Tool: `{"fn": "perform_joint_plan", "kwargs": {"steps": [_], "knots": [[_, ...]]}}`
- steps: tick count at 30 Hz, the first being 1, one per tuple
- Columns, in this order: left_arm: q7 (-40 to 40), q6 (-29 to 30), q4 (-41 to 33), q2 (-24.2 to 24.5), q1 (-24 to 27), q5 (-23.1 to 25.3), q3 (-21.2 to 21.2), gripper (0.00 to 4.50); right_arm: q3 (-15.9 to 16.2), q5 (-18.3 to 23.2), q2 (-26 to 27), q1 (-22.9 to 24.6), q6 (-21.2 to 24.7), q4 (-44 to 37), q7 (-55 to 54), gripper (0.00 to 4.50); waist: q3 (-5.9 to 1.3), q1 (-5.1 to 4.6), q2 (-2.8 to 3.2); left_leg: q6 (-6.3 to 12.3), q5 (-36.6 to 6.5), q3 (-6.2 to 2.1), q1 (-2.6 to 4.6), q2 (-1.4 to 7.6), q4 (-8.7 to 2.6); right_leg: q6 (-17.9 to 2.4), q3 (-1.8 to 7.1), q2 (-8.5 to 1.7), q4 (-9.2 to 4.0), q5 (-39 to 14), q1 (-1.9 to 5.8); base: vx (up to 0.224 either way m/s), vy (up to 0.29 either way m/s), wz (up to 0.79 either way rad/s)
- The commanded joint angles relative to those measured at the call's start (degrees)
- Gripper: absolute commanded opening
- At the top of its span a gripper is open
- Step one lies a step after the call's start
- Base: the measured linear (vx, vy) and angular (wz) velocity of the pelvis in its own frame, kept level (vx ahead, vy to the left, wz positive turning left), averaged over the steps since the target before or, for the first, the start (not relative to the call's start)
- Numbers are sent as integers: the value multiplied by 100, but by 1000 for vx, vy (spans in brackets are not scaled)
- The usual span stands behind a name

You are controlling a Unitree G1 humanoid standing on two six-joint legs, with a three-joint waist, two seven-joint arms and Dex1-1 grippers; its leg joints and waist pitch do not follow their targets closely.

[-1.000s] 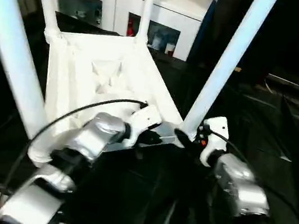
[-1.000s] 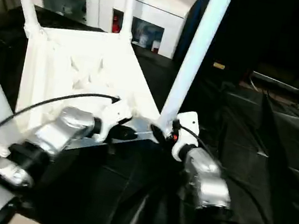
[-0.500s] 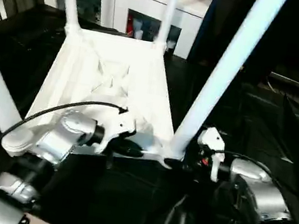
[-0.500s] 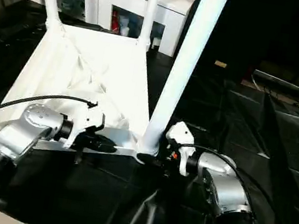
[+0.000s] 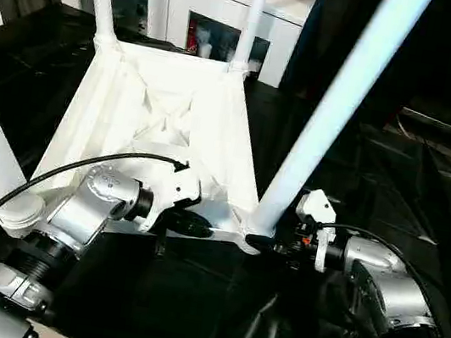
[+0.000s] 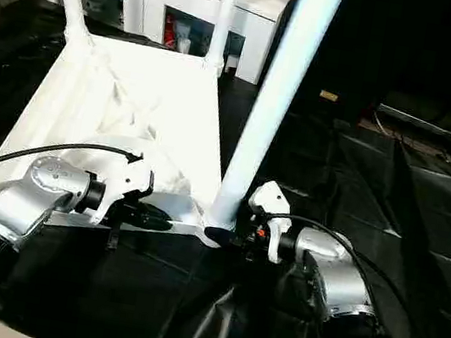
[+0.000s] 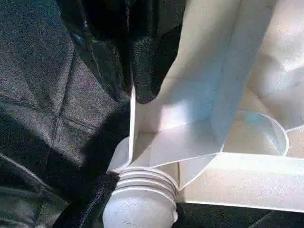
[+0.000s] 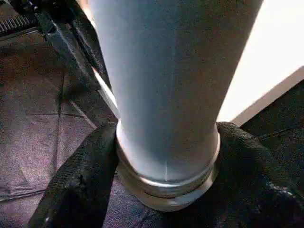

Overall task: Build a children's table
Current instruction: Rotate leg to tighten

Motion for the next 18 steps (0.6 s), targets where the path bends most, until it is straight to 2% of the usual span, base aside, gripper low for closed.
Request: {"fn": "perform_joint_plan", "kwargs": {"steps": [1, 3, 4, 5, 6, 8, 9, 10, 12, 13, 14, 15, 16, 17, 18], "knots": [[-5, 38, 60, -126, 169, -300, 27, 0, 133, 70, 54, 47, 38, -14, 181, 276, -283, 22, -92, 312, -950, 1, 20, 126, -350, -1007, 170, -242, -393, -1350, 265, 0, 0, 0], [68, 79, 59, -152, 179, -278, 30, 0, 77, 99, 122, 73, 51, -11, 86, 273, -281, 27, -93, 311, -955, 0, 21, 125, -349, -994, 170, -247, -397, -1407, 266, 0, 0, 0], [137, 101, 60, -178, 186, -255, 31, 0, 35, 128, 172, 92, 66, -17, 16, 273, -279, 24, -73, 299, -976, -1, 23, 128, -352, -991, 174, -252, -398, -1431, 257, 0, 0, 0], [230, 108, 71, -217, 184, -221, 32, 0, -37, 201, 243, 116, 101, -37, -66, 273, -277, 23, -90, 293, -990, -2, 21, 126, -353, -982, 171, -248, -407, -1465, 260, 0, 0, 0], [637, 140, 227, -398, 99, -80, 51, 0, -328, 422, 537, 172, 294, -64, -544, 272, -274, 24, -79, 271, -1041, -5, 26, 130, -361, -972, 172, -252, -413, -1529, 257, 0, 0, 0], [784, 155, 294, -466, 60, -29, 58, 0, -412, 469, 633, 194, 342, -63, -712, 272, -261, 14, -84, 194, -1172, -13, 26, 131, -379, -916, 174, -254, -440, -1730, 243, 0, 0, 0], [1261, 174, 558, -715, -102, 158, 35, 0, -465, 316, 874, 270, 328, -16, -1307, 272, -268, 10, -66, 110, -1222, -27, 21, 124, -391, -837, 167, -252, -444, -1902, 253, 0, 0, 0], [1308, 178, 584, -740, -118, 175, 32, 0, -470, 298, 899, 276, 327, -9, -1372, 272, -249, 2, -34, 44, -1378, -9, 72, 126, -393, -800, 182, -243, -502, -2030, 186, 0, 0, 0], [1733, 253, 850, -1065, -307, 306, -15, 0, -484, 22, 1166, 302, 258, 72, -2128, 272, -247, -6, -52, -47, -1489, -29, 54, 112, -405, -722, 181, -254, -504, -2219, 212, 0, 0, 0], [1817, 275, 902, -1139, -348, 328, -27, 0, -480, -47, 1218, 302, 238, 85, -2282, 272, -232, -9, -65, -74, -1654, -37, 70, 103, -411, -613, 171, -258, -547, -2543, 199, 0, 0, 0], [2068, 381, 1079, -1405, -502, 402, -98, 0, -502, -277, 1417, 276, 229, 121, -2871, 272, -237, -11, -15, -93, -1794, -45, 98, 97, -410, -538, 179, -267, -587, -2751, 175, 0, 0, 0], [2083, 387, 1089, -1422, -512, 408, -103, 0, -501, -293, 1428, 274, 229, 122, -2907, 272, -232, -22, -22, -101, -1833, -52, 98, 100, -416, -504, 175, -266, -599, -2818, 167, 0, 0, 0], [2239, 445, 1188, -1579, -600, 454, -139, 0, -501, -431, 1529, 255, 211, 101, -3186, 272, -239, -13, -35, -101, -1858, -71, 80, 97, -423, -451, 165, -272, -601, -2890, 191, 0, 0, 0], [2291, 471, 1233, -1654, -639, 473, -155, 0, -509, -476, 1588, 244, 203, 78, -3296, 272, -241, -15, 6, -107, -1881, -70, 92, 99, -427, -448, 170, -266, -602, -2875, 177, 0, 0, 0], [2329, 498, 1278, -1726, -675, 494, -178, 0, -528, -462, 1653, 231, 198, 38, -3325, 272, -248, -28, 6, -102, -1935, -68, 104, 93, -422, -446, 168, -250, -610, -2806, 165, 0, 0, 0]]}}
